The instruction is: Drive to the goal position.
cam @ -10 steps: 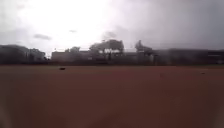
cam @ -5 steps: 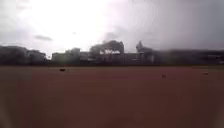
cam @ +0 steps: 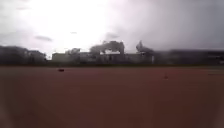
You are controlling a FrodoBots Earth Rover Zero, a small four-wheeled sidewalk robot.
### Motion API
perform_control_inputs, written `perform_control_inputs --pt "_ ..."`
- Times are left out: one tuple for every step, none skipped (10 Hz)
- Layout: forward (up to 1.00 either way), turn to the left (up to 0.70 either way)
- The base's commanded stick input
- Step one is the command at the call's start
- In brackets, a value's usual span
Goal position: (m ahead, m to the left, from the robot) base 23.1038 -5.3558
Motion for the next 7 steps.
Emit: perform_control_inputs --pt "0.5 0.0" --pt "0.5 0.0" --pt "0.5 0.0" --pt "0.5 0.0" --pt "0.5 0.0" --pt "0.5 0.0" --pt "0.5 0.0"
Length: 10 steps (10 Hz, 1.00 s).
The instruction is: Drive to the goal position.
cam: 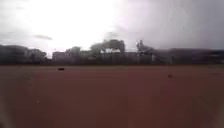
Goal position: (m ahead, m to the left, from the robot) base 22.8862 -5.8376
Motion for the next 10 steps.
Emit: perform_control_inputs --pt "0.5 0.0" --pt "0.5 0.0" --pt "0.5 0.0" --pt "0.5 0.0" --pt "0.5 0.0" --pt "0.5 0.0" --pt "0.5 0.0" --pt "0.5 0.0" --pt "0.5 0.0" --pt "0.5 0.0"
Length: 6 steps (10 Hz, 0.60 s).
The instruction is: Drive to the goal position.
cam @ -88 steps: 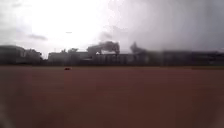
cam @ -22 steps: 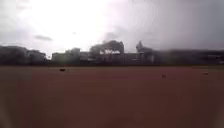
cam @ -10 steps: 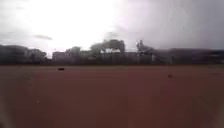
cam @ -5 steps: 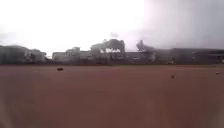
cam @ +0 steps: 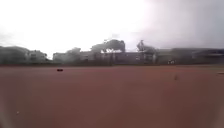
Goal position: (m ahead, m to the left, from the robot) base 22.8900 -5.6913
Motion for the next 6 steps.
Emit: perform_control_inputs --pt "0.5 0.0" --pt "0.5 0.0" --pt "0.5 0.0" --pt "0.5 0.0" --pt "0.5 0.0" --pt "0.5 0.0"
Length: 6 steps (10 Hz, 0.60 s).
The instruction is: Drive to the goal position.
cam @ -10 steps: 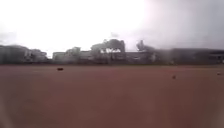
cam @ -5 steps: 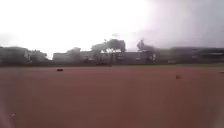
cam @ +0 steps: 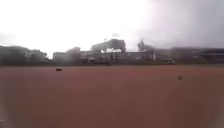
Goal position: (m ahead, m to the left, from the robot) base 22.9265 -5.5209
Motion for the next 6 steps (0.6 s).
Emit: perform_control_inputs --pt "0.5 0.0" --pt "0.5 0.0" --pt "0.5 0.0" --pt "0.5 0.0" --pt "0.5 0.0" --pt "0.5 0.0"
